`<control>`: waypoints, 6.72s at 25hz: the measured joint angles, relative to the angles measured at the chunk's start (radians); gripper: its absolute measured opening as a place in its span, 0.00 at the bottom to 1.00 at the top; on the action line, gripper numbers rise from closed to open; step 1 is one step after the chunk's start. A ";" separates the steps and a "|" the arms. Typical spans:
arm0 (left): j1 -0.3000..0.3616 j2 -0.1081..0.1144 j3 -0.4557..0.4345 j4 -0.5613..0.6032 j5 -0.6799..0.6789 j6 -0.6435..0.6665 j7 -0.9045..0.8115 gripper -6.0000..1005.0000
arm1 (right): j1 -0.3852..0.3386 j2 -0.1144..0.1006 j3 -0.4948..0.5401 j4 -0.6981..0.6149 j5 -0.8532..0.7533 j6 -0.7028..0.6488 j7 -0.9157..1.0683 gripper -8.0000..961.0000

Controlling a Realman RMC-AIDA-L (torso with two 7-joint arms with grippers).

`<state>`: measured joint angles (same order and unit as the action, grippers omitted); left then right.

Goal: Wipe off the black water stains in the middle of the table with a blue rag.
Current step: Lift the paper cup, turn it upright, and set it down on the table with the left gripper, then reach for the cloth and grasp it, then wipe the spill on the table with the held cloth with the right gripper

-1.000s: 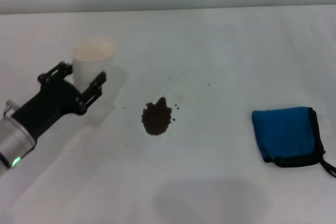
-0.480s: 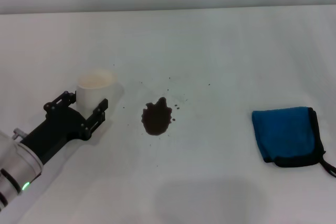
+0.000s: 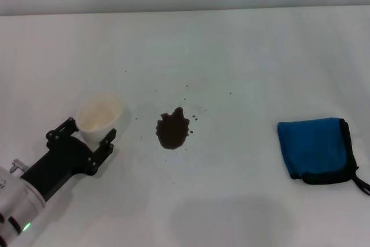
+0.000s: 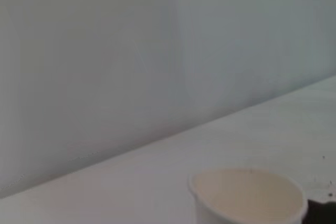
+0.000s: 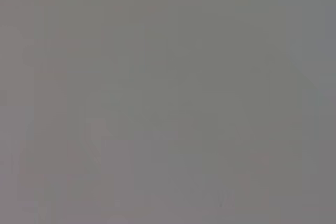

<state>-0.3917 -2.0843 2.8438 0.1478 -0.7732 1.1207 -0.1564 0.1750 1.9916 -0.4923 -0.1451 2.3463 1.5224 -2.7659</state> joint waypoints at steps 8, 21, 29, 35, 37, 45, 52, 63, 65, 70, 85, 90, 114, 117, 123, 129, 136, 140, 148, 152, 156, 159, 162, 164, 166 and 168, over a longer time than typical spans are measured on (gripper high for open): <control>0.039 0.001 0.000 0.003 0.001 -0.003 0.003 0.63 | -0.002 -0.001 0.000 0.008 -0.003 0.006 0.002 0.88; 0.056 0.002 0.001 0.001 -0.020 0.009 0.016 0.78 | -0.023 -0.001 -0.008 0.009 -0.007 0.008 0.002 0.88; 0.080 0.002 0.000 0.003 -0.016 0.035 0.042 0.88 | -0.028 -0.001 -0.009 0.010 -0.007 0.010 0.002 0.88; 0.160 0.004 0.000 -0.001 -0.041 0.125 0.052 0.89 | -0.031 -0.001 -0.001 0.011 -0.002 0.009 0.011 0.88; 0.194 0.005 0.000 -0.005 -0.065 0.157 0.052 0.89 | -0.032 -0.001 -0.001 0.004 0.000 -0.002 0.061 0.88; 0.288 0.007 0.000 -0.016 -0.224 0.231 0.052 0.89 | -0.074 -0.042 -0.045 -0.225 -0.118 -0.300 0.740 0.88; 0.291 0.008 0.000 -0.065 -0.363 0.266 0.048 0.89 | -0.027 -0.182 -0.069 -0.370 -0.529 -0.332 1.384 0.88; 0.219 0.012 0.000 -0.124 -0.448 0.336 0.043 0.89 | 0.182 -0.235 -0.080 -0.775 -1.297 0.073 1.917 0.87; 0.213 0.012 0.000 -0.124 -0.454 0.339 0.042 0.89 | 0.198 -0.221 -0.084 -0.820 -1.354 0.090 1.935 0.87; 0.176 0.012 0.000 -0.129 -0.487 0.350 0.043 0.89 | 0.301 -0.124 -0.119 -1.026 -1.671 0.171 2.007 0.87; 0.125 0.012 0.000 -0.141 -0.530 0.372 0.049 0.89 | 0.390 0.019 -0.659 -1.225 -2.019 0.170 2.274 0.79; 0.120 0.011 0.000 -0.151 -0.530 0.370 0.049 0.89 | 0.394 0.021 -0.774 -1.145 -2.067 0.129 2.319 0.76; 0.111 0.009 0.000 -0.152 -0.526 0.366 0.049 0.89 | 0.425 0.021 -0.840 -0.945 -2.087 0.007 2.307 0.71; 0.111 0.009 0.000 -0.152 -0.526 0.366 0.049 0.89 | 0.431 0.022 -0.845 -0.925 -2.086 0.006 2.301 0.70; 0.111 0.009 0.000 -0.152 -0.528 0.366 0.049 0.89 | 0.434 0.024 -0.845 -0.916 -2.084 0.001 2.299 0.61; 0.114 0.009 0.000 -0.152 -0.529 0.366 0.049 0.89 | 0.434 0.024 -0.845 -0.923 -2.081 -0.002 2.302 0.51; 0.115 0.009 0.000 -0.152 -0.529 0.366 0.049 0.89 | 0.434 0.024 -0.856 -0.920 -2.081 -0.012 2.298 0.40; 0.116 0.009 0.000 -0.152 -0.529 0.366 0.049 0.89 | 0.434 0.023 -0.859 -0.914 -2.084 -0.018 2.298 0.34; 0.117 0.008 0.000 -0.152 -0.529 0.365 0.049 0.89 | 0.437 0.027 -0.896 -0.927 -2.056 -0.028 2.296 0.12; 0.119 0.007 0.000 -0.151 -0.529 0.364 0.049 0.89 | 0.455 0.028 -0.954 -0.928 -1.988 -0.051 2.301 0.09; 0.119 0.007 0.000 -0.148 -0.529 0.364 0.049 0.89 | 0.488 0.031 -1.031 -0.929 -1.921 -0.071 2.318 0.08; 0.119 0.007 0.000 -0.146 -0.529 0.364 0.049 0.89 | 0.519 0.031 -1.090 -0.930 -1.870 -0.092 2.333 0.08; 0.116 0.007 0.000 -0.144 -0.529 0.364 0.049 0.89 | 0.553 0.033 -1.158 -0.930 -1.810 -0.117 2.348 0.08; 0.112 0.007 0.000 -0.143 -0.528 0.368 0.049 0.89 | 0.579 0.035 -1.214 -0.930 -1.764 -0.137 2.361 0.08; 0.111 0.007 0.000 -0.143 -0.527 0.369 0.049 0.89 | 0.610 0.036 -1.278 -0.927 -1.719 -0.161 2.376 0.08; 0.107 0.007 0.000 -0.143 -0.527 0.369 0.049 0.89 | 0.641 0.036 -1.341 -0.918 -1.673 -0.185 2.389 0.08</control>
<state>-0.2851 -2.0772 2.8440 0.0046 -1.2998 1.4896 -0.1074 0.8160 2.0277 -1.8336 -1.0627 0.6731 1.3370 -0.3770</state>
